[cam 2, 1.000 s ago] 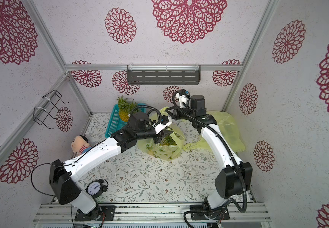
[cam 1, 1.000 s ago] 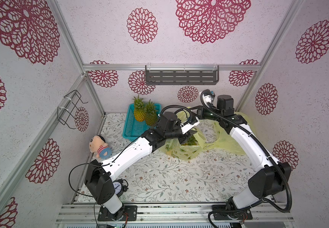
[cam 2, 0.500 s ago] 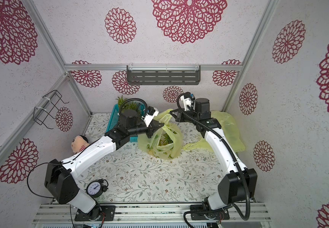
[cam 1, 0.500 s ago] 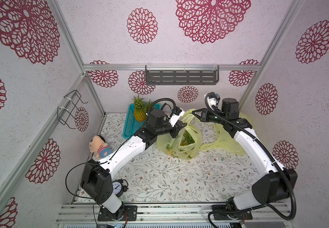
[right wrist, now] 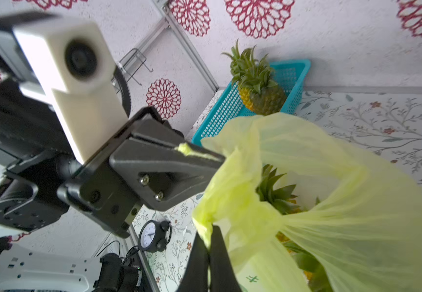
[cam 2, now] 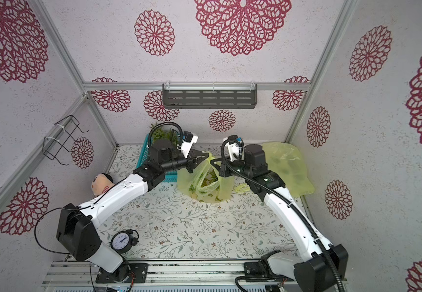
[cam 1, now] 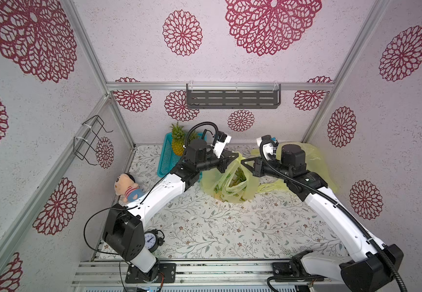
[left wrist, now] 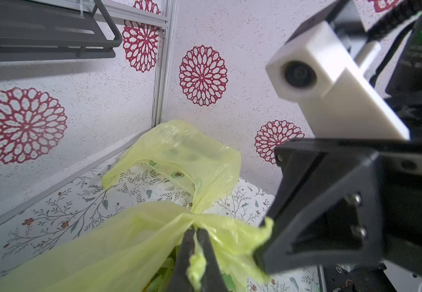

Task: Place the pineapple into a plastic bag & tie a knot
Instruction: Cross the plastic bag at the center of the board.

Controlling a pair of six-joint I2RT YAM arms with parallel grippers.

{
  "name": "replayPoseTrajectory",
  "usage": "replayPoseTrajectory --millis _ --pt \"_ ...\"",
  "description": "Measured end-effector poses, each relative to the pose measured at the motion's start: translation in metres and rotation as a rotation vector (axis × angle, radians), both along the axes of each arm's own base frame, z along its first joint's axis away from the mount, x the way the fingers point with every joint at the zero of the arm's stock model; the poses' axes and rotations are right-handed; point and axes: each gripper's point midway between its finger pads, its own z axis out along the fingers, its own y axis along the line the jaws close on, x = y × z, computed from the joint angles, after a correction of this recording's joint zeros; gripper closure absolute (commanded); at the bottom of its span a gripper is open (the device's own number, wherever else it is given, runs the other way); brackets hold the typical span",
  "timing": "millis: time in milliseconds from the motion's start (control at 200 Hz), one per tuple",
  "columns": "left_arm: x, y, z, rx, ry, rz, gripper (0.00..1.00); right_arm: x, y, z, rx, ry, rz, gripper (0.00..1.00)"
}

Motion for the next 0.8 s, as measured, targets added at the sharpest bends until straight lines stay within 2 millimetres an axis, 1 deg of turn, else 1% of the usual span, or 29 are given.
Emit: replayPoseTrajectory --millis 130,180,285,390,465,530,600,681,751,801 --pt "0.0 0.0 0.0 -0.005 0.012 0.002 1.0 -0.006 0.015 -0.024 -0.049 0.02 0.011 1.0" --pt "0.0 0.0 0.0 -0.007 0.015 0.003 1.0 -0.005 0.019 -0.032 -0.069 0.023 0.007 1.0" --pt "0.001 0.001 -0.001 -0.009 0.021 0.006 1.0 0.005 0.023 -0.05 -0.116 0.018 -0.016 1.0" --pt "0.002 0.002 -0.005 -0.006 0.03 0.013 1.0 0.018 0.02 -0.074 -0.162 0.016 -0.066 1.0" --pt "0.002 0.002 -0.01 -0.001 0.04 0.02 1.0 0.028 0.013 -0.09 -0.199 0.006 -0.12 1.0" --pt "0.003 0.003 -0.015 0.005 0.05 0.026 1.0 0.035 0.006 -0.1 -0.228 -0.011 -0.173 1.0" --pt "0.003 0.004 -0.02 0.011 0.059 0.03 1.0 0.043 -0.003 -0.104 -0.25 -0.036 -0.234 1.0" --pt "0.003 0.004 -0.021 0.01 0.062 0.031 1.0 0.05 -0.008 -0.103 -0.256 -0.072 -0.283 1.0" --pt "0.003 0.004 -0.019 0.004 0.056 0.031 1.0 0.056 -0.007 -0.098 -0.244 -0.104 -0.297 1.0" --pt "0.004 0.004 -0.017 -0.003 0.052 0.033 1.0 0.059 -0.003 -0.093 -0.222 -0.128 -0.289 1.0"
